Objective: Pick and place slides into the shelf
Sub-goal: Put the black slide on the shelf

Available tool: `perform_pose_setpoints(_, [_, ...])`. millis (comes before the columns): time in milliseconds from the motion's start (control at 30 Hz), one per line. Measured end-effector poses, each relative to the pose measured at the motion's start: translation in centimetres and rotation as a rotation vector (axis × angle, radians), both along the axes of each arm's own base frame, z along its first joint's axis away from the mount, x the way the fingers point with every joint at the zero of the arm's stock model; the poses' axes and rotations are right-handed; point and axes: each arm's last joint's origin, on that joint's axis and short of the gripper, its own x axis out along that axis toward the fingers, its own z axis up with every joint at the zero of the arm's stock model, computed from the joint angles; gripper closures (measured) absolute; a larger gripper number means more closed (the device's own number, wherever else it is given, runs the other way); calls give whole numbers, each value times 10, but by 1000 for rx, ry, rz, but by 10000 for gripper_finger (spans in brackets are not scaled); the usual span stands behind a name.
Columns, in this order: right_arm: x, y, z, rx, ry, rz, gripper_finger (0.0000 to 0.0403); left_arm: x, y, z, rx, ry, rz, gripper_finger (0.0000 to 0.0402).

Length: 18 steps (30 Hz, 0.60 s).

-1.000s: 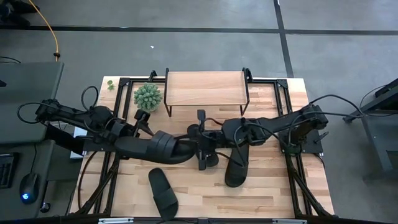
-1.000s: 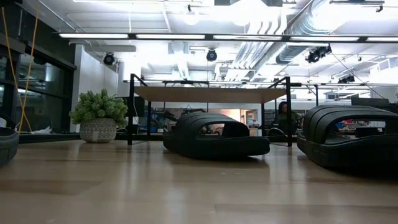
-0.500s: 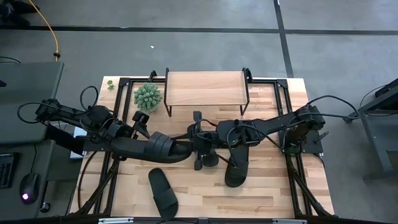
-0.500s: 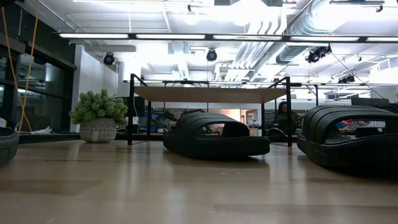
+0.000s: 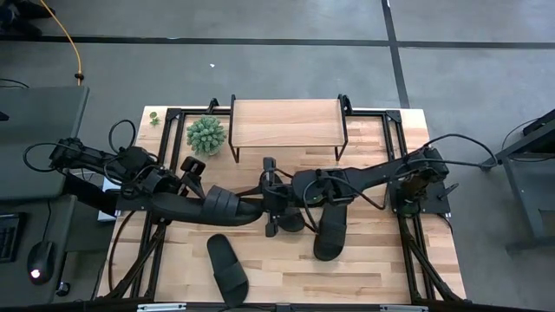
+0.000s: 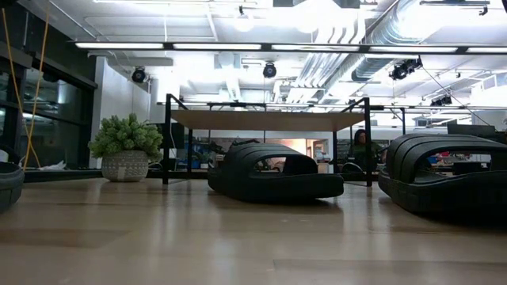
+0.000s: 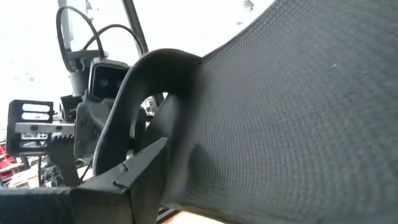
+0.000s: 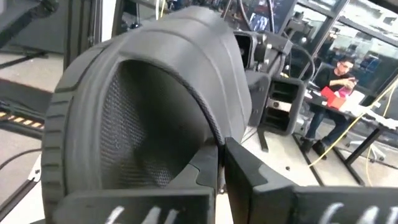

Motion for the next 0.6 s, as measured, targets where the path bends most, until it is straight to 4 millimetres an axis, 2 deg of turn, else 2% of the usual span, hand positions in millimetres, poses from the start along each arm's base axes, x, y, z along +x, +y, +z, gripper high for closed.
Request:
perform_pose_setpoints(267, [4, 1, -7, -6, 16, -6, 403, 0, 0, 0, 1, -3, -3, 175])
perform_pose_setpoints(600, [4, 1, -7, -7, 23, -7, 403, -1, 0, 1, 9, -10, -16, 281])
